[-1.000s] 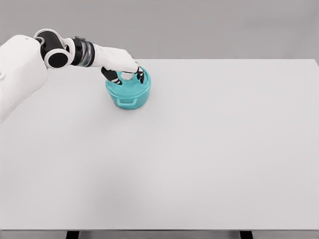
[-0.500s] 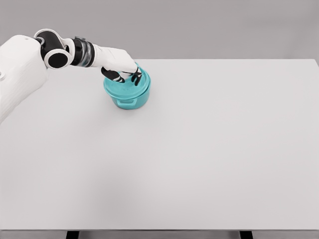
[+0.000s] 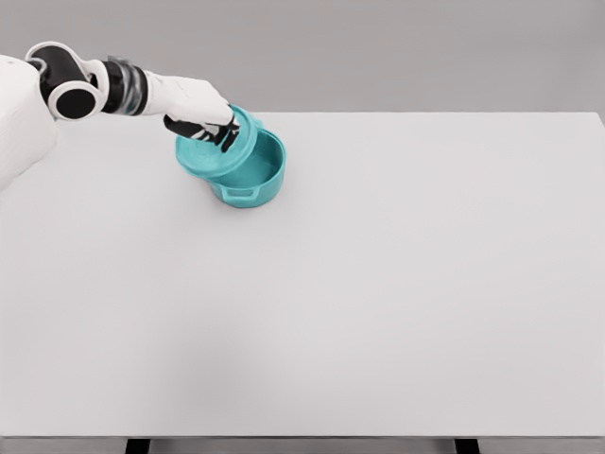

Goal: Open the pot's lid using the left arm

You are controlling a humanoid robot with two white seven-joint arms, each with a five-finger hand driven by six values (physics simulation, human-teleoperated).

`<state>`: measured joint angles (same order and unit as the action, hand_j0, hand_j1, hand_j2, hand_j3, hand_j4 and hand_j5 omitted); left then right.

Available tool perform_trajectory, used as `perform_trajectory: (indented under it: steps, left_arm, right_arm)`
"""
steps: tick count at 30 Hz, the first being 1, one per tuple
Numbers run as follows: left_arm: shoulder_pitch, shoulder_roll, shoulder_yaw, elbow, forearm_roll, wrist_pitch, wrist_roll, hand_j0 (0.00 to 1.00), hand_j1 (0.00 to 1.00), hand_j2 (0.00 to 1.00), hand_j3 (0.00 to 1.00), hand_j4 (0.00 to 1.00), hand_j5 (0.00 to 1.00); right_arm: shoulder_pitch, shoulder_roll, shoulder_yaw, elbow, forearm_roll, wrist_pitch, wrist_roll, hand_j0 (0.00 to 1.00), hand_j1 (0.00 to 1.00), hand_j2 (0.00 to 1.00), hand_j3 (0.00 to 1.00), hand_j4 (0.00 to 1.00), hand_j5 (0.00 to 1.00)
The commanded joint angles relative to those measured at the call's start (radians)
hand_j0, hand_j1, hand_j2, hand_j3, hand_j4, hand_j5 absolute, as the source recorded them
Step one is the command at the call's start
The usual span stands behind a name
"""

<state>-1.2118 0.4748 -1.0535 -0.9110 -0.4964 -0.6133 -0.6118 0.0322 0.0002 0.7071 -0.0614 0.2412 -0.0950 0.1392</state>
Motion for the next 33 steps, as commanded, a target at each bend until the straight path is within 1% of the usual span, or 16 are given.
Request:
perform_trajectory:
  steps: [1,6,8,12,15,16,17,18,20,21,22,26,28,32,33]
  left_arm:
    - [0.000,0.044,0.003,-0.003,0.002,0.002,0.001,0.38,0.38,0.38,0.38,0.38,0.38]
    - [-0.009,0.143,0.003,-0.005,-0.001,0.002,0.001,0.38,0.38,0.38,0.38,0.38,0.38]
    - [-0.008,0.165,0.001,-0.005,-0.001,0.002,0.001,0.38,0.38,0.38,0.38,0.38,0.38]
    - [-0.012,0.183,0.001,-0.003,-0.036,0.002,0.001,0.38,0.38,0.38,0.38,0.38,0.38]
    - [-0.014,0.180,0.001,-0.003,-0.039,0.002,0.001,0.40,0.40,0.40,0.40,0.40,0.40]
    - [-0.014,0.177,0.001,-0.002,-0.039,0.002,0.001,0.43,0.43,0.43,0.43,0.43,0.43]
    - [-0.012,0.174,0.001,0.000,-0.039,0.002,0.001,0.51,0.51,0.51,0.51,0.51,0.51]
    - [-0.012,0.173,0.001,0.004,-0.039,0.002,0.001,0.72,0.72,0.72,0.72,0.72,0.72]
    - [-0.008,0.160,0.001,0.009,-0.039,0.002,0.001,0.93,0.93,0.93,0.93,0.93,0.93]
    - [-0.003,0.159,0.000,0.009,-0.039,0.002,0.001,0.98,0.98,0.98,0.98,0.98,0.98]
    - [-0.002,0.159,0.000,0.011,-0.039,0.002,0.001,1.00,1.00,1.00,1.00,1.00,1.00]
    - [0.000,0.165,-0.002,0.017,-0.039,0.002,0.001,1.00,1.00,1.00,1.00,1.00,1.00]
    - [-0.003,0.170,0.000,0.038,-0.039,0.002,0.001,1.00,1.00,1.00,1.00,1.00,1.00]
    - [-0.009,0.186,0.000,0.040,-0.042,0.002,0.001,1.00,1.00,1.00,1.00,1.00,1.00]
    - [-0.009,0.186,0.000,0.038,-0.062,0.002,0.001,1.00,1.00,1.00,1.00,1.00,1.00]
  right_arm:
    - [0.000,0.000,0.000,0.000,0.000,0.000,0.000,1.00,1.00,1.00,1.00,1.00,1.00]
    - [0.000,0.000,0.000,0.000,0.000,0.000,0.000,1.00,1.00,1.00,1.00,1.00,1.00]
    - [0.000,0.000,0.000,0.000,0.000,0.000,0.000,1.00,1.00,1.00,1.00,1.00,1.00]
    - [0.000,0.000,0.000,0.000,0.000,0.000,0.000,1.00,1.00,1.00,1.00,1.00,1.00]
    - [0.000,0.000,0.000,0.000,0.000,0.000,-0.001,1.00,1.00,1.00,1.00,1.00,1.00]
    - [0.000,0.000,0.000,0.000,0.000,0.000,0.000,1.00,1.00,1.00,1.00,1.00,1.00]
    - [0.000,0.000,0.000,0.000,0.000,0.000,0.000,1.00,1.00,1.00,1.00,1.00,1.00]
    - [0.000,0.000,0.000,0.000,0.000,0.000,0.000,1.00,1.00,1.00,1.00,1.00,1.00]
    - [0.000,0.000,0.000,0.000,0.000,0.000,0.000,1.00,1.00,1.00,1.00,1.00,1.00]
    - [0.000,0.000,0.000,0.000,0.000,0.000,-0.001,1.00,1.00,1.00,1.00,1.00,1.00]
    - [0.000,0.000,0.000,0.000,0.001,0.000,0.000,1.00,1.00,1.00,1.00,1.00,1.00]
    - [0.000,0.000,0.000,0.000,0.000,0.000,0.000,1.00,1.00,1.00,1.00,1.00,1.00]
    - [0.000,0.000,0.000,0.000,0.000,0.000,0.000,1.00,1.00,1.00,1.00,1.00,1.00]
    - [0.000,0.000,0.000,0.000,0.000,0.000,0.000,1.00,1.00,1.00,1.00,1.00,1.00]
    - [0.000,0.000,0.000,0.000,0.000,0.000,0.000,1.00,1.00,1.00,1.00,1.00,1.00]
